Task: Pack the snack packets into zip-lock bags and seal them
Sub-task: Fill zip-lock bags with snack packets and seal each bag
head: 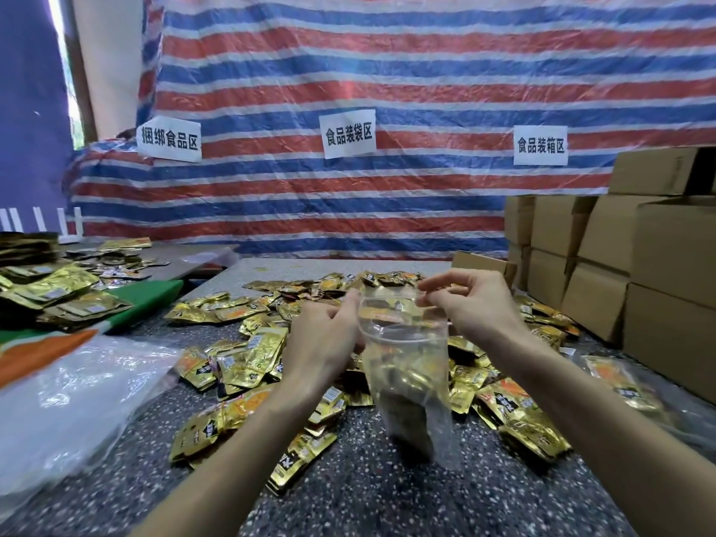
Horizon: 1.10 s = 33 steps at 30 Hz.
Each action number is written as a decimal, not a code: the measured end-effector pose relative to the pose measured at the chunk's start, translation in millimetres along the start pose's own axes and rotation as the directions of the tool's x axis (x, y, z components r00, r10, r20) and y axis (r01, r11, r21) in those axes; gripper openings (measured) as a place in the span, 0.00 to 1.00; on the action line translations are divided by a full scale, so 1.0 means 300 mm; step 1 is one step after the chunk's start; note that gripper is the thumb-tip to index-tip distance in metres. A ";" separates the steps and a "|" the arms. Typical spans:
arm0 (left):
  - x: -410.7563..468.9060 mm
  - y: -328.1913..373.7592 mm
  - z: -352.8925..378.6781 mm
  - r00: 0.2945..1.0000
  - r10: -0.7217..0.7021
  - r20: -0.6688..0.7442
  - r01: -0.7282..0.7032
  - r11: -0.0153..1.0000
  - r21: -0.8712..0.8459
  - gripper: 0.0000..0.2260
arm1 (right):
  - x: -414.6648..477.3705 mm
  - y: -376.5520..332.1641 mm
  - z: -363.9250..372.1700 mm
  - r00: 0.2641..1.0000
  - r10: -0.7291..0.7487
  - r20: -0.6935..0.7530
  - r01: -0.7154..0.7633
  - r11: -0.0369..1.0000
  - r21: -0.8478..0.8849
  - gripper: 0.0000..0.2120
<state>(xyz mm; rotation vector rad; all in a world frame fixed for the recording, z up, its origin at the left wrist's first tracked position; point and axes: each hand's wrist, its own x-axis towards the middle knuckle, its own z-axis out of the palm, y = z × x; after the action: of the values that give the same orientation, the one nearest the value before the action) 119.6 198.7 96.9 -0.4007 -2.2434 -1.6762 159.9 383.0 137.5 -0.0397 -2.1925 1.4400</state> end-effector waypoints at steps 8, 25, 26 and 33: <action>0.074 -0.274 -0.056 0.936 -0.111 0.335 -0.125 0.782 0.611 0.06 | 0.014 0.049 -0.012 0.999 -0.039 -0.013 0.036 0.987 -0.158 0.20; 0.083 -0.366 -0.004 0.972 -0.098 0.211 -0.113 0.595 0.796 0.10 | -0.004 0.008 -0.034 0.967 -0.010 0.254 0.024 0.998 -0.050 0.21; 0.097 -0.362 -0.013 0.959 -0.147 0.242 -0.106 0.607 0.788 0.11 | -0.005 0.009 -0.033 0.972 -0.009 0.235 0.019 0.999 -0.040 0.21; 0.235 -0.393 0.000 0.943 -0.181 0.280 0.042 0.898 0.439 0.32 | -0.012 0.050 -0.028 0.993 0.017 0.113 -0.005 0.994 -0.105 0.23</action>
<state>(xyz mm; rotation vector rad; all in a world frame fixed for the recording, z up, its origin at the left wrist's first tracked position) 7.8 168.9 22.6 -0.4586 -2.8317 -1.1712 162.9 395.5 125.7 -0.0061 -2.3625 1.3626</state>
